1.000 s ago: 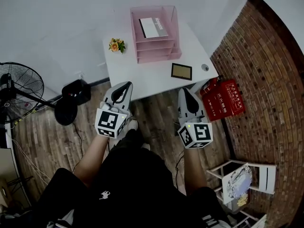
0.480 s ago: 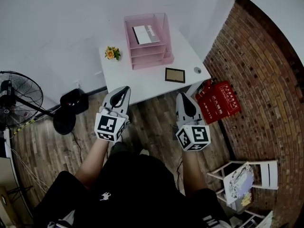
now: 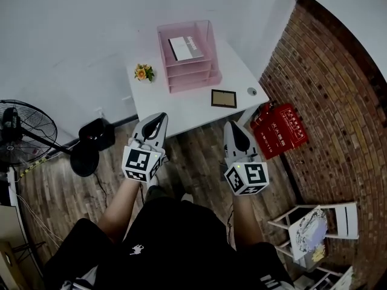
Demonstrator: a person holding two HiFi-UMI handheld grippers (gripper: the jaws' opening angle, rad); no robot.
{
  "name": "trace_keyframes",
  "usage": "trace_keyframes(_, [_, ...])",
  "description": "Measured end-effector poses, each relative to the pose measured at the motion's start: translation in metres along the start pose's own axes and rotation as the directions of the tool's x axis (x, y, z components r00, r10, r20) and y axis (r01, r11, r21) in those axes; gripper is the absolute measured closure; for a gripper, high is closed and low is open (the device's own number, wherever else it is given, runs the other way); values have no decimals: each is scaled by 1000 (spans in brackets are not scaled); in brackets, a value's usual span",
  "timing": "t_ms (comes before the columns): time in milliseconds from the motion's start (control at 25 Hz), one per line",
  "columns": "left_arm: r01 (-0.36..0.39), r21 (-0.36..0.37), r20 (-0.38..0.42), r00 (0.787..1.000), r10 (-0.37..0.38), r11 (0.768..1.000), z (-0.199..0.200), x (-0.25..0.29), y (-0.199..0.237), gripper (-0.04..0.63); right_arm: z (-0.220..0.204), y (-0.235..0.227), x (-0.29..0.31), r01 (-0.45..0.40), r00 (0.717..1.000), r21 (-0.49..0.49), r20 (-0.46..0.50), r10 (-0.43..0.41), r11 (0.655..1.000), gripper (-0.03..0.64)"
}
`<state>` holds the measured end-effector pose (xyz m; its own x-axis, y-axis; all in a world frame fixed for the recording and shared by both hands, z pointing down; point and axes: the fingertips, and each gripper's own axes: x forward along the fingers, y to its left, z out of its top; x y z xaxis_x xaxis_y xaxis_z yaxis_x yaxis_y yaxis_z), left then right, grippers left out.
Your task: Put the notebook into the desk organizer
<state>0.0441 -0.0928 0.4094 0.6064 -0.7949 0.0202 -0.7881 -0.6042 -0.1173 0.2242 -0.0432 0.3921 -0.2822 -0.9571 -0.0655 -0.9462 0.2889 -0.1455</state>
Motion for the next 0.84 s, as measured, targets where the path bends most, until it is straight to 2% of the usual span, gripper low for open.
trace_keyframes(560, [1,44,-20,1000,0,999,0,9,3,592,1,-3,17,-7,1000,10,4,7,1000,617])
trace_keyframes(840, [2,39,-20,1000,-1,999,-2,17,14,592,-3,-3,29,-1,1000,5,-5,1,1000,617])
